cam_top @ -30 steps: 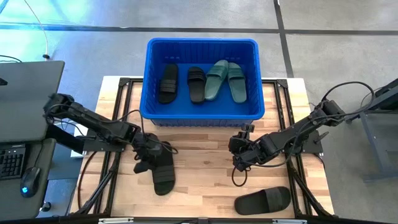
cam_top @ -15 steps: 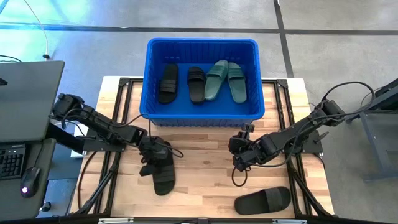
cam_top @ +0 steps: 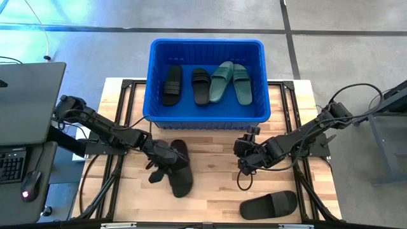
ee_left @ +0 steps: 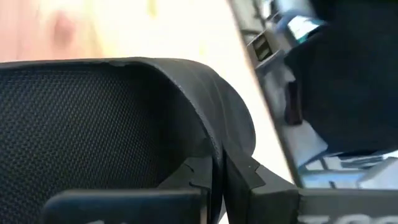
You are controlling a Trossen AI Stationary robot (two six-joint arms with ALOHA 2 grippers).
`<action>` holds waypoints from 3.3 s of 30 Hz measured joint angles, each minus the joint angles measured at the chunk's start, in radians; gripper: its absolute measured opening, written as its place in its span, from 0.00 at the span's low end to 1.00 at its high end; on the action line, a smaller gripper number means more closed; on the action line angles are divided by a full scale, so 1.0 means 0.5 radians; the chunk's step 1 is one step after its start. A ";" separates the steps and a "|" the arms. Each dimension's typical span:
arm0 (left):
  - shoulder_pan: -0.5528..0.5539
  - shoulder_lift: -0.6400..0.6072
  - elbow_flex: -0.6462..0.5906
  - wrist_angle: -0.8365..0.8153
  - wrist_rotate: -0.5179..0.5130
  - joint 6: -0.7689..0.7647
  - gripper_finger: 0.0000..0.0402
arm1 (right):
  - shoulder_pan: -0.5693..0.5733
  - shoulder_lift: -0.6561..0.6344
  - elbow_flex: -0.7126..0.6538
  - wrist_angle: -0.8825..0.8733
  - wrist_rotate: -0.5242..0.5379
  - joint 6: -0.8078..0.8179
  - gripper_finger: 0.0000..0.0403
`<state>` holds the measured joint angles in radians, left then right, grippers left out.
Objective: Pick and place slides into bin
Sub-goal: Put the top black slide into the blue container, then put the black slide into the blue container
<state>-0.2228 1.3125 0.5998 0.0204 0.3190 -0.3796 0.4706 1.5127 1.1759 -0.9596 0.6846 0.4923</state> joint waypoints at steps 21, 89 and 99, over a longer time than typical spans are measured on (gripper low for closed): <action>0.305 -0.005 1.939 -1.570 -1.235 1.257 0.00 | -0.001 0.000 0.001 0.000 -0.019 -0.002 0.37; 1.504 1.306 2.368 -1.268 0.531 1.068 0.34 | -0.076 -0.001 0.002 -0.005 -0.198 0.018 0.37; 1.459 1.301 2.948 -2.212 -0.214 1.541 0.32 | -0.039 -0.001 0.001 -0.008 -0.309 0.318 0.37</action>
<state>0.5065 1.9629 2.0736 -1.0857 0.2121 0.3909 0.4510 1.5124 1.1763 -0.9638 0.5301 0.6511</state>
